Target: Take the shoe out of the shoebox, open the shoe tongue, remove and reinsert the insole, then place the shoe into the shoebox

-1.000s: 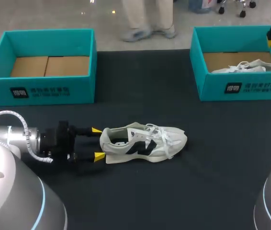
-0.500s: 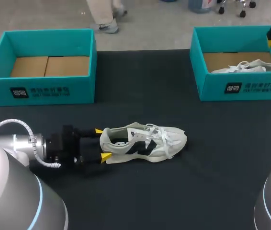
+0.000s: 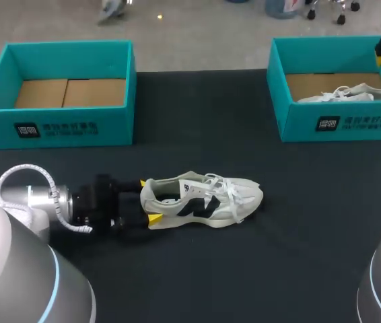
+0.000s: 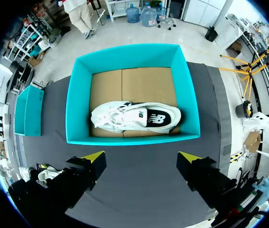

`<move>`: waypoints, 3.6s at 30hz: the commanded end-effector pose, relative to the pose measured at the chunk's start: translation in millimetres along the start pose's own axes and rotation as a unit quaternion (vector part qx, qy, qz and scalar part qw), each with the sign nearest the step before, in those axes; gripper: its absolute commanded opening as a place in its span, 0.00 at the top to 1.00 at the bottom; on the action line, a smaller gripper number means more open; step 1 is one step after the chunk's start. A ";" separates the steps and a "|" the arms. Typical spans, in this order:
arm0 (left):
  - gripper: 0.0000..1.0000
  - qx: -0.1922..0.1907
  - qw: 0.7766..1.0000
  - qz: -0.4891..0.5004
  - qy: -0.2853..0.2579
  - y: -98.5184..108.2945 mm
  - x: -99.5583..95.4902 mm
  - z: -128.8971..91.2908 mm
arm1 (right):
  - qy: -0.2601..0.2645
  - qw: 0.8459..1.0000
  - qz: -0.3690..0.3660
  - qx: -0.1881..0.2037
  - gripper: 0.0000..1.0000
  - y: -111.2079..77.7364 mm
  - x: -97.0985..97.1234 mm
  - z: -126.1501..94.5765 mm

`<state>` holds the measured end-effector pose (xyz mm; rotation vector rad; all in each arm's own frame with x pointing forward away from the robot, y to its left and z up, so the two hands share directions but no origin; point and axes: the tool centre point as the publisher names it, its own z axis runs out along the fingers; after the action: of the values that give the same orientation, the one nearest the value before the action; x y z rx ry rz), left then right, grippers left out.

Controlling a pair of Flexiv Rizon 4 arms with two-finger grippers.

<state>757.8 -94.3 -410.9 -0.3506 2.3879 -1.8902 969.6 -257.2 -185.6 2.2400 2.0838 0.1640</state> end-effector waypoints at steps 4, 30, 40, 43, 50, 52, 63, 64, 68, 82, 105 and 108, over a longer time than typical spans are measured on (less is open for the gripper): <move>0.00 -0.006 1.000 0.000 0.008 3.2 -7.1 8.4 | 0.000 1.000 0.000 0.000 0.00 0.3 -0.1 -0.1; 1.00 -0.008 0.998 0.019 0.059 4.1 -9.4 6.5 | 0.000 1.000 0.000 0.000 0.00 0.3 -0.1 -0.1; 1.00 -0.009 0.998 0.020 0.052 4.0 -9.4 4.8 | 0.000 1.000 0.000 0.000 0.00 0.3 -0.1 -0.1; 1.00 -0.012 0.998 0.019 0.051 3.9 -9.1 4.7 | 0.000 1.000 0.000 0.000 0.00 0.3 -0.1 -0.1; 1.00 -0.012 0.998 0.019 0.051 3.9 -9.1 4.7 | 0.000 1.000 0.000 0.000 0.00 0.3 -0.1 -0.1; 1.00 -0.012 0.998 0.019 0.051 3.9 -9.1 4.7 | 0.000 1.000 0.000 0.000 0.00 0.3 -0.1 -0.1; 1.00 -0.012 0.998 0.019 0.051 3.9 -9.1 4.7 | -0.012 0.999 0.030 -0.005 0.00 3.2 4.0 -9.3; 1.00 -0.012 0.998 0.019 0.051 3.9 -9.1 4.7 | 0.003 0.999 0.043 -0.002 0.00 0.9 7.3 -12.2; 1.00 -0.012 0.998 0.019 0.051 3.9 -9.1 4.7 | -0.030 0.997 0.072 -0.020 0.00 -15.3 29.0 -19.4; 1.00 -0.012 0.998 0.019 0.051 3.9 -9.1 4.7 | -0.022 0.997 0.071 -0.016 0.00 -100.4 104.2 -31.3; 1.00 -0.012 0.998 0.019 0.051 3.9 -9.1 4.7 | -0.043 0.997 0.066 -0.003 0.00 -123.2 134.8 -20.1; 1.00 -0.012 0.998 0.019 0.051 3.9 -9.1 4.7 | -0.063 0.994 0.082 -0.030 0.00 -133.8 161.2 -14.5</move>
<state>767.8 -96.3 -416.3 -0.2096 2.4625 -1.9121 856.4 -110.8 -174.2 2.3621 1.8834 0.1063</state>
